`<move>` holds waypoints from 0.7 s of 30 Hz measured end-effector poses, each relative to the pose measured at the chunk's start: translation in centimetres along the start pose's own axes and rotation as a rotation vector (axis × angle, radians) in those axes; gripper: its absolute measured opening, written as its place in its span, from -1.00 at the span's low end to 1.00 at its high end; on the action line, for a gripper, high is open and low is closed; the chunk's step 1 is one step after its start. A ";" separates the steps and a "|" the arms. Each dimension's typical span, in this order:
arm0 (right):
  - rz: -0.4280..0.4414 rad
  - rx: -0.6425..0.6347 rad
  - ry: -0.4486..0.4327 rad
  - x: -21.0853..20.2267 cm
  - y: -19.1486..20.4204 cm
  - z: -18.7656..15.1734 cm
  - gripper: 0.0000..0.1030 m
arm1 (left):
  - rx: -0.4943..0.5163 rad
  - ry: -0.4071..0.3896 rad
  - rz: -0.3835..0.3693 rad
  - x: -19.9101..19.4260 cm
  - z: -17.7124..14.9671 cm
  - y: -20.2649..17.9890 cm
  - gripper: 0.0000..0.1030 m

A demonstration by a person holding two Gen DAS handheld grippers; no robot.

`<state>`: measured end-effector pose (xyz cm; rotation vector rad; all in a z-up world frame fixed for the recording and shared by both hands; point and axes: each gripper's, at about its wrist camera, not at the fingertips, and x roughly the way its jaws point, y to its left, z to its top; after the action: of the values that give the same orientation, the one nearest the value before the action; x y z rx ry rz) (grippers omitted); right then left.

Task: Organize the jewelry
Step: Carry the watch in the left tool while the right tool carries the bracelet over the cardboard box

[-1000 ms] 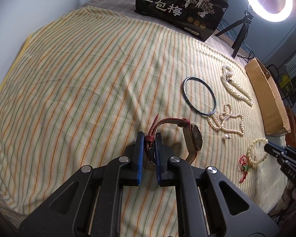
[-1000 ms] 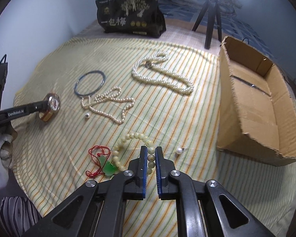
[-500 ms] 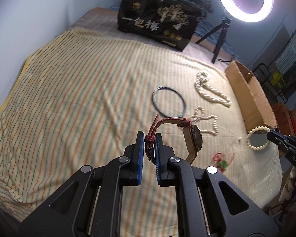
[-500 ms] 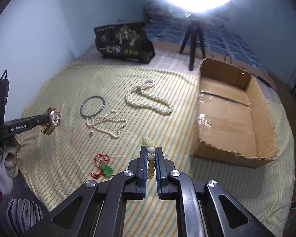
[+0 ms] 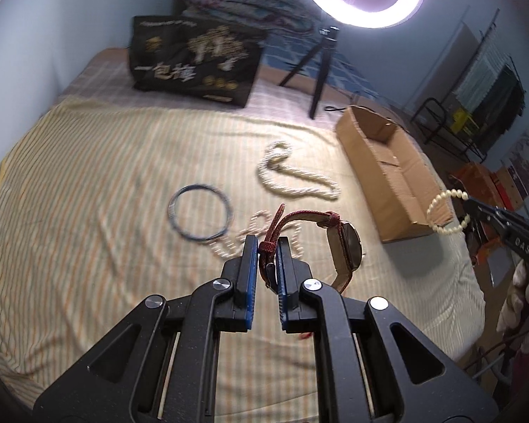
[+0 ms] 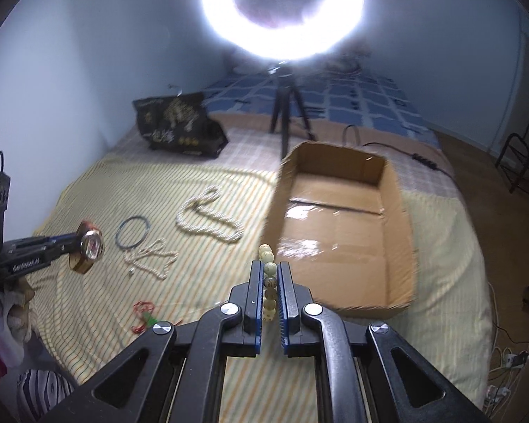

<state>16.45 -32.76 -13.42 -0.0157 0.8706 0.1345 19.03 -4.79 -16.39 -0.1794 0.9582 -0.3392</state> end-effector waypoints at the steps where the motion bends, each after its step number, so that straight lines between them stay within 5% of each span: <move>1: -0.007 0.005 -0.007 -0.1 -0.5 0.2 -0.90 | 0.008 0.000 -0.007 0.2 0.2 -0.6 -0.84; 21: -0.087 0.077 -0.014 5.7 -10.3 5.2 -0.90 | 0.175 0.011 -0.099 7.7 5.4 -12.6 -0.84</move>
<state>25.36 -41.94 -14.83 0.0194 0.8592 0.0194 25.03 -19.33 -15.51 -0.0654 0.9278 -0.5133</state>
